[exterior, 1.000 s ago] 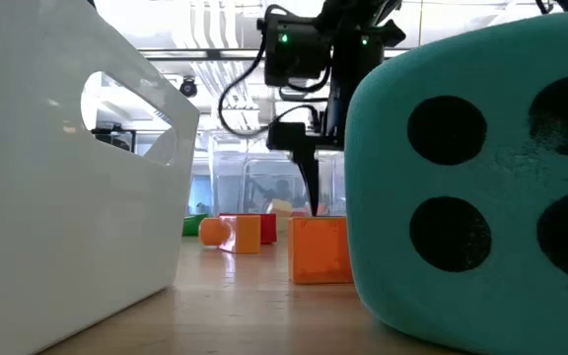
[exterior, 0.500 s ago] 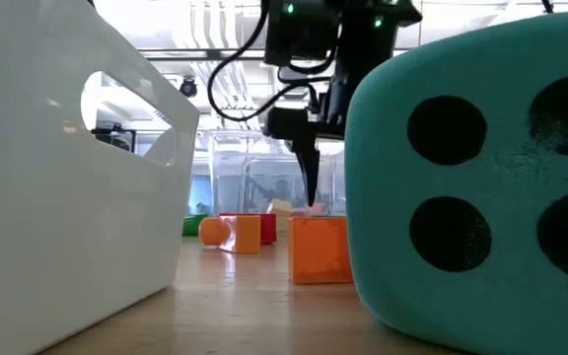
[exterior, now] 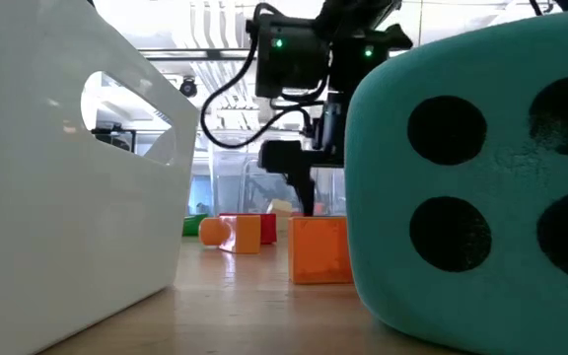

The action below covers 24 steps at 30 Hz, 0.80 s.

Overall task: Pick & Place Toys
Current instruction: Put the red game piece into the transparent bin

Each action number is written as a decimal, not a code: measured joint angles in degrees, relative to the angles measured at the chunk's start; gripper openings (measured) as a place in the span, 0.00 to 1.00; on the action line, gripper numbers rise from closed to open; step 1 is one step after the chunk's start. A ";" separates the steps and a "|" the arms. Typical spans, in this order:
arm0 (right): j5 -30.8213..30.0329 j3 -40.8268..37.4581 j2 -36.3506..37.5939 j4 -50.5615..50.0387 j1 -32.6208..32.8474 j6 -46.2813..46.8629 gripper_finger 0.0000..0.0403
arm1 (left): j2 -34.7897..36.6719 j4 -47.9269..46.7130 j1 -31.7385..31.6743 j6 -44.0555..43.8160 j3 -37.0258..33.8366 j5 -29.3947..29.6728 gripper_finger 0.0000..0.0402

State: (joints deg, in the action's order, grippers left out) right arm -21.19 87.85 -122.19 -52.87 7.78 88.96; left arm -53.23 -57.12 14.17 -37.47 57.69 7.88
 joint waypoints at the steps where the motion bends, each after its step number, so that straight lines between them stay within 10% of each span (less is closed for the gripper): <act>1: 0.02 -0.01 -0.18 -0.24 0.10 0.26 0.85 | 0.00 0.00 0.00 0.00 0.00 0.00 0.82; 7: 0.38 0.01 -0.42 -0.63 0.05 -0.48 0.82 | 0.00 -0.11 0.02 -0.02 0.00 0.00 0.82; 18: 1.48 0.01 -0.66 -0.69 -0.05 -2.01 0.39 | 0.00 1.77 0.02 1.55 0.00 0.00 0.82; 24: 1.99 0.03 -0.66 -0.73 -0.05 -2.00 0.38 | 0.00 1.74 0.02 1.67 0.00 0.00 0.82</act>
State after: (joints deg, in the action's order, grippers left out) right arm -19.20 87.88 -122.85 -53.60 7.73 86.96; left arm -53.23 -55.37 14.20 -35.81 57.69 7.88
